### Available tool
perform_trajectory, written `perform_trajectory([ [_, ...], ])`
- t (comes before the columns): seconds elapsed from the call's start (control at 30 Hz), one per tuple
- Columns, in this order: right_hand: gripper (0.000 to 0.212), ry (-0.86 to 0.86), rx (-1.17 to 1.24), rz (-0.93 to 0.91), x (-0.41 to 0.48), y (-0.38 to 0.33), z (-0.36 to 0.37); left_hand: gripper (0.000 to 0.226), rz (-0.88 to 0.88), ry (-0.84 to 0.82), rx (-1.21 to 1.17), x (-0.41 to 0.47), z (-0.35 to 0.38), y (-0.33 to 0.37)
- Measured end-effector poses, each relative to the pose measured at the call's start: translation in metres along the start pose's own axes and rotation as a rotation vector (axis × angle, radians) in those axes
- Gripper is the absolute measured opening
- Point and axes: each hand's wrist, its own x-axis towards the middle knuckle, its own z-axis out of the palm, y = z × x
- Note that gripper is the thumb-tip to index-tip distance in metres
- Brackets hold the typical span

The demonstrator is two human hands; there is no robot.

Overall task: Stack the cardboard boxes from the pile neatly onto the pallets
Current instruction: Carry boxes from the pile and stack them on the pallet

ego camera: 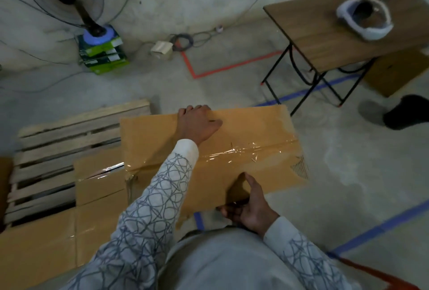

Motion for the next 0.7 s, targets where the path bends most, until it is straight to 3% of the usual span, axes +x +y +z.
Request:
perform_trajectory([
  [0.17, 0.064, -0.051, -0.174, 0.01, 0.021, -0.108, 0.038, 0.056, -0.172, 0.09, -0.115, 0.078, -0.022, 0.011],
  [0.4, 0.063, -0.081, -0.402, 0.103, 0.075, -0.215, 0.114, 0.051, -0.411, 0.195, -0.213, 0.17, -0.038, -0.025],
  [0.7, 0.072, -0.129, -0.755, 0.075, 0.16, -0.342, 0.289, 0.057, -0.691, 0.336, -0.234, 0.323, -0.091, -0.114],
])
